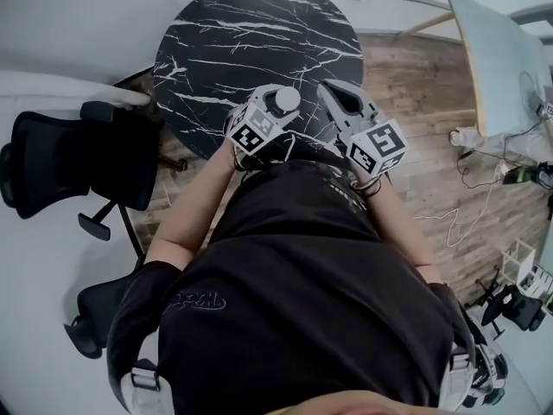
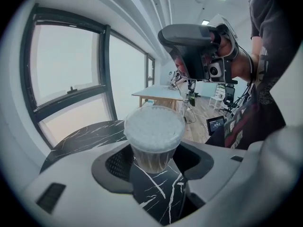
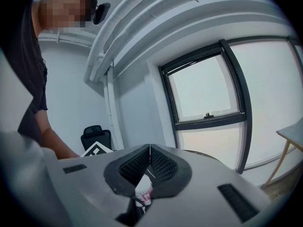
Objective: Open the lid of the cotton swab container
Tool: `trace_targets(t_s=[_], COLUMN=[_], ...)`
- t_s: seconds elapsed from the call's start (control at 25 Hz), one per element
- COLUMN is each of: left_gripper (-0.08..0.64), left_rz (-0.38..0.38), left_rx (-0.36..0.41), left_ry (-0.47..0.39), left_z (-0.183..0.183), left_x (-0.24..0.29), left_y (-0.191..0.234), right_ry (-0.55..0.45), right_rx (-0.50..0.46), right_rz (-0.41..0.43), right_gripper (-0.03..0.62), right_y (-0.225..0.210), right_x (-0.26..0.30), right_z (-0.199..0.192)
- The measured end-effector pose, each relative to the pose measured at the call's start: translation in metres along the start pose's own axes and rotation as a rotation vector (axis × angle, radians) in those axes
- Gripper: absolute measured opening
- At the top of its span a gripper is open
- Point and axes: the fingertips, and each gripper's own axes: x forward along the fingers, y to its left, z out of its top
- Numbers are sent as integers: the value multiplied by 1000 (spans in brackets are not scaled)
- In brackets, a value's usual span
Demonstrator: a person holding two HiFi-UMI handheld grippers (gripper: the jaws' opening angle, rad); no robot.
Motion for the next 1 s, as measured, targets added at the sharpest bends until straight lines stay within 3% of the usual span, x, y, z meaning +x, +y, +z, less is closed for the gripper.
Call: trace_targets(t_s=[0.16,0.48,0.64,1.0], left_gripper=[268,268,268,268], left_rz=[-36,-141,-144,-175], left_rx=[34,85,143,170], left_ry=[21,31,52,66], left_z=[4,30,37,64], left_x=[-10,-25,-20,0], left_y=[-13,-44,-56,-95], right_ry=[15,58,75,88], right_rx=[-18,-94,-125,-161], right_rz=[19,149,188,213], right_gripper=[23,23,25,25], right_y=[9,31,34,23], right_x=[-9,-21,-30,-73], right_z=[-1,-2,-6,-16])
